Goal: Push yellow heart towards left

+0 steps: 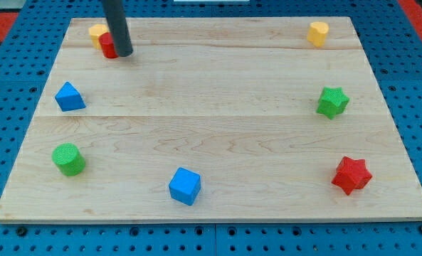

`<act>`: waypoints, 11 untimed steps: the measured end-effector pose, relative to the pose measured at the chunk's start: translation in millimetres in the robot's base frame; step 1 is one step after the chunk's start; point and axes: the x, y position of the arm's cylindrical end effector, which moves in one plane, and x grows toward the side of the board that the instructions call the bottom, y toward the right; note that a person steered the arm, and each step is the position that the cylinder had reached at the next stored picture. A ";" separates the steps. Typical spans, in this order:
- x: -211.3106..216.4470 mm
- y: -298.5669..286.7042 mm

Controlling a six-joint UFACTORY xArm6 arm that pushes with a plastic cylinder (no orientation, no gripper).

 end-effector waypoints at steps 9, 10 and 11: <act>-2.8 437.5; -17.7 444.2; -35.9 444.7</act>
